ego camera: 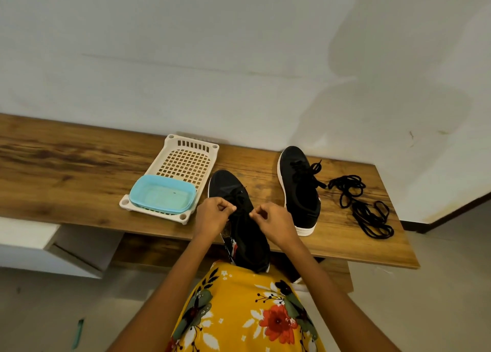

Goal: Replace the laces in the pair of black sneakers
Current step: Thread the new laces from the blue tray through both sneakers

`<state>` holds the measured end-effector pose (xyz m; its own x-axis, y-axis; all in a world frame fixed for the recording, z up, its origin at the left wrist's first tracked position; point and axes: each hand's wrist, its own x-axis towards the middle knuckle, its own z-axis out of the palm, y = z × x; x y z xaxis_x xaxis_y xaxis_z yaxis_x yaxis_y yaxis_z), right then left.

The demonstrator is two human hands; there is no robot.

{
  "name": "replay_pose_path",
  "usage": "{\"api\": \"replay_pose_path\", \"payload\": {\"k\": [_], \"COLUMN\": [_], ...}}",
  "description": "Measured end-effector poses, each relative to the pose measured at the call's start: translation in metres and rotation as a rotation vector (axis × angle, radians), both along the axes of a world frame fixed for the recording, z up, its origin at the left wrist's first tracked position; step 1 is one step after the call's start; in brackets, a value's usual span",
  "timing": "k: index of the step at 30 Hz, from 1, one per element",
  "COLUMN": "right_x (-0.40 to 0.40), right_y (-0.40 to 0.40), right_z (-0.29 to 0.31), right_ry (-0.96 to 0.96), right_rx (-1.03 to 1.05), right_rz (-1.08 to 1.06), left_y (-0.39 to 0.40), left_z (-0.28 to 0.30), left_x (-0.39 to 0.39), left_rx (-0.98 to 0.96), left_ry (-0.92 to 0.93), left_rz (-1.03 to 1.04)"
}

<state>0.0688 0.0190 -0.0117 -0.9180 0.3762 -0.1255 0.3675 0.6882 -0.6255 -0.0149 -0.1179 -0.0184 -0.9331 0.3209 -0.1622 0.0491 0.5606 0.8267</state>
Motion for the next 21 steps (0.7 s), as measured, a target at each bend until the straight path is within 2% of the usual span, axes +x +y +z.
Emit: {"api": "replay_pose_path", "payload": {"k": [2, 4, 11, 14, 18, 20, 21], "right_x": [-0.001, -0.002, 0.007, 0.018, 0.030, 0.029, 0.029], "right_y": [-0.004, -0.006, -0.009, -0.011, -0.016, -0.018, -0.021], "right_z": [-0.002, -0.004, 0.000, 0.006, 0.007, 0.005, 0.002], "right_ry": [0.024, 0.043, 0.056, -0.021, -0.200, -0.261, -0.253], "right_rx": [0.027, -0.030, -0.070, -0.062, -0.089, -0.040, -0.017], "right_rz": [-0.017, -0.077, -0.148, -0.178, -0.139, -0.145, -0.164], "left_y": [0.000, 0.001, 0.005, -0.001, -0.007, -0.008, -0.007], "left_z": [-0.001, -0.004, 0.001, 0.001, 0.003, 0.002, 0.001], "left_x": [0.000, -0.001, 0.019, 0.028, 0.035, 0.038, 0.041], "left_rx": [-0.026, -0.031, 0.028, 0.007, 0.159, 0.139, 0.057], "left_ry": [0.000, -0.022, -0.023, -0.093, -0.386, -0.381, -0.340], "left_rz": [-0.014, -0.004, 0.163, 0.169, 0.139, 0.079, 0.029]}}
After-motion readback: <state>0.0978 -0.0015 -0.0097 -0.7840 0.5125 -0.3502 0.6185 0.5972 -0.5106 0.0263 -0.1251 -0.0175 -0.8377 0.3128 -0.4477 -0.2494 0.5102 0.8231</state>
